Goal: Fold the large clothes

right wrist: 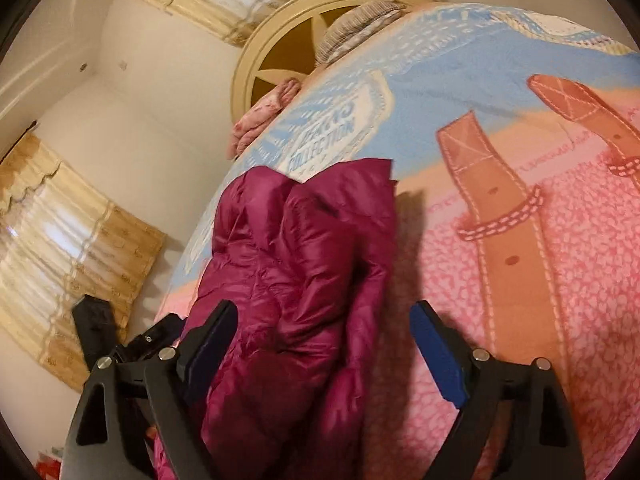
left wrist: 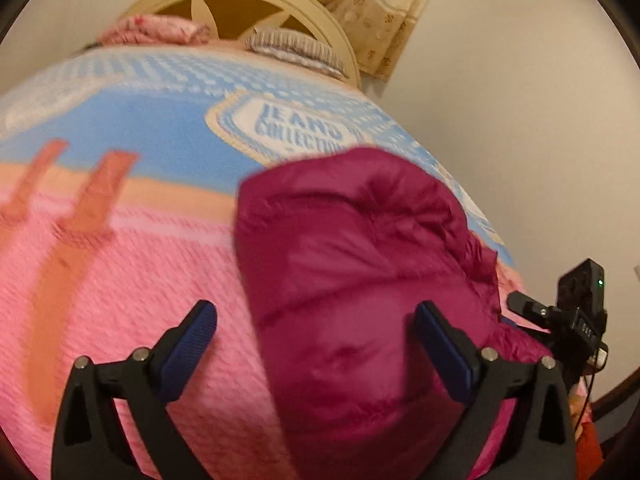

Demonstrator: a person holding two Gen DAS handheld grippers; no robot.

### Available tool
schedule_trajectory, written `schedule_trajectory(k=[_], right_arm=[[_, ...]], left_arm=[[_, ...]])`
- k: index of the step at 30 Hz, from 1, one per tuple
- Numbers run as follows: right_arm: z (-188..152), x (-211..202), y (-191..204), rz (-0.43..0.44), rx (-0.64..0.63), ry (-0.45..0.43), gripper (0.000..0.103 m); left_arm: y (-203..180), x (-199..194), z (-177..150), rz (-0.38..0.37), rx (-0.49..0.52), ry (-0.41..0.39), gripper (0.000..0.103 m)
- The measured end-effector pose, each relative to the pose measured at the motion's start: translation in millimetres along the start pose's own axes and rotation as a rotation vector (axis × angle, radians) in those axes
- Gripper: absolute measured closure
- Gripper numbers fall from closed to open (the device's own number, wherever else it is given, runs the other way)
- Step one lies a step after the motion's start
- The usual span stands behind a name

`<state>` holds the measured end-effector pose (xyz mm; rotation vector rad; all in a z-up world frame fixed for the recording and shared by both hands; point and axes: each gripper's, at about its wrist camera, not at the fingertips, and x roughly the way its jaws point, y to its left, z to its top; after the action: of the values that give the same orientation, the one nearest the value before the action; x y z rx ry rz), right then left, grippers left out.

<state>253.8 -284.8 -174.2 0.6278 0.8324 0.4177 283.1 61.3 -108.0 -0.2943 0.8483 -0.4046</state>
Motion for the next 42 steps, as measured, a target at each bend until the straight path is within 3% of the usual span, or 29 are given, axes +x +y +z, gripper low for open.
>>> schedule_trajectory(k=[2,4,7,13,16,18,23,26,30,35,42], right_arm=[[-5,14,8,-0.046,-0.064,0.077,0.015],[-11,23,16,-0.101,-0.135,0.088,0.015],[-16,26,13,-0.107,-0.142,0.074,0.015],[-17,37,20,-0.161,-0.2,0.1,0.015],[-23,41,30,-0.211,-0.255,0.104,0.026],[-24,46,32,-0.198,-0.261,0.109,0.039],[-25,46,35,-0.205,-0.257,0.106,0.044],[-28,43,36,-0.204,-0.229,0.098,0.048],[-40,32,47,-0.197,-0.165,0.102,0.068],[-61,3,64,-0.208,-0.159,0.085,0.074],[-90,-50,66,-0.161,-0.107,0.039,0.076]], left_arm=[[2,13,-4,-0.041,-0.052,0.022,0.001],[3,22,-6,-0.066,-0.093,0.039,0.001],[-2,32,-8,-0.028,-0.078,0.054,0.0],[-23,46,-9,0.083,0.067,0.071,0.0],[-22,46,-12,0.101,0.079,0.071,0.001],[-23,48,-12,0.117,0.092,0.071,0.003],[-25,54,-7,0.109,0.11,0.068,0.012],[-28,52,-7,0.109,0.111,0.058,0.022],[-40,38,-17,0.107,0.107,0.067,0.037],[-57,8,-36,0.103,0.13,0.064,0.046],[-86,-20,-65,0.07,0.146,0.083,0.047]])
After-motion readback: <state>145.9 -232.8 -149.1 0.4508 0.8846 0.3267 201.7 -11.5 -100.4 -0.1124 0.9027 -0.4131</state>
